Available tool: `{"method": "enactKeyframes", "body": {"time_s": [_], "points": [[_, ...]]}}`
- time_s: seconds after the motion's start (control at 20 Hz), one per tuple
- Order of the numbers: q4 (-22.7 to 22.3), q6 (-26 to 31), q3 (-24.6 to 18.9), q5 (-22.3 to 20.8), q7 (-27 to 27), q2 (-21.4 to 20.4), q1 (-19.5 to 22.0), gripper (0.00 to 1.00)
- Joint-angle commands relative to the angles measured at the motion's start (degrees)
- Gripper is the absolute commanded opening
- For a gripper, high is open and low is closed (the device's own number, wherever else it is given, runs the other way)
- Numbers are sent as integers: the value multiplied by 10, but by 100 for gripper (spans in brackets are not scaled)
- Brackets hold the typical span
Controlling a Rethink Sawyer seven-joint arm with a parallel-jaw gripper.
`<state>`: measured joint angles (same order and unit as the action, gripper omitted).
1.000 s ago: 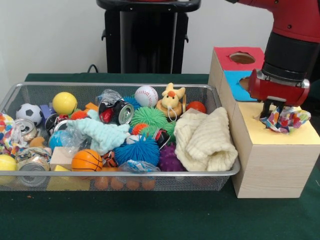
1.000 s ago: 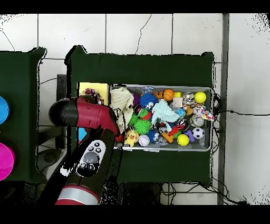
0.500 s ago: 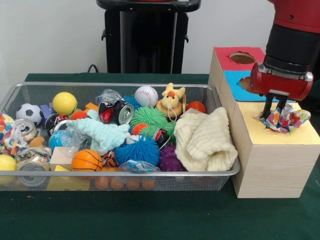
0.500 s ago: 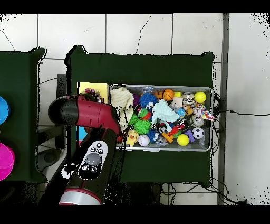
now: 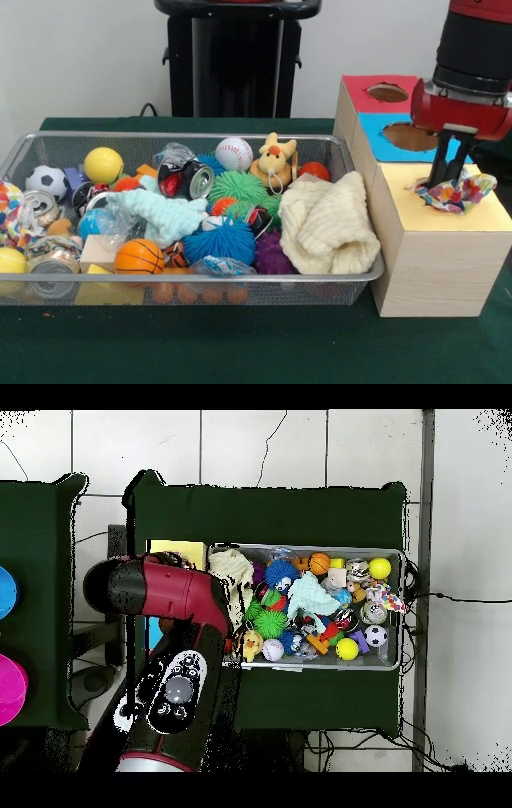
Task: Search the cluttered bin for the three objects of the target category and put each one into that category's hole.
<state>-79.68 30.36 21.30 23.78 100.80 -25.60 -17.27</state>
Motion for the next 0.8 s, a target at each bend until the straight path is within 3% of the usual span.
{"method": "enactKeyframes", "body": {"time_s": [0.05,0.5,0.8], "points": [[29,83,-35,-6,98,-21,16,0],[42,69,-34,-14,98,-15,13,0],[28,10,-73,-1,92,-5,20,0]]}}
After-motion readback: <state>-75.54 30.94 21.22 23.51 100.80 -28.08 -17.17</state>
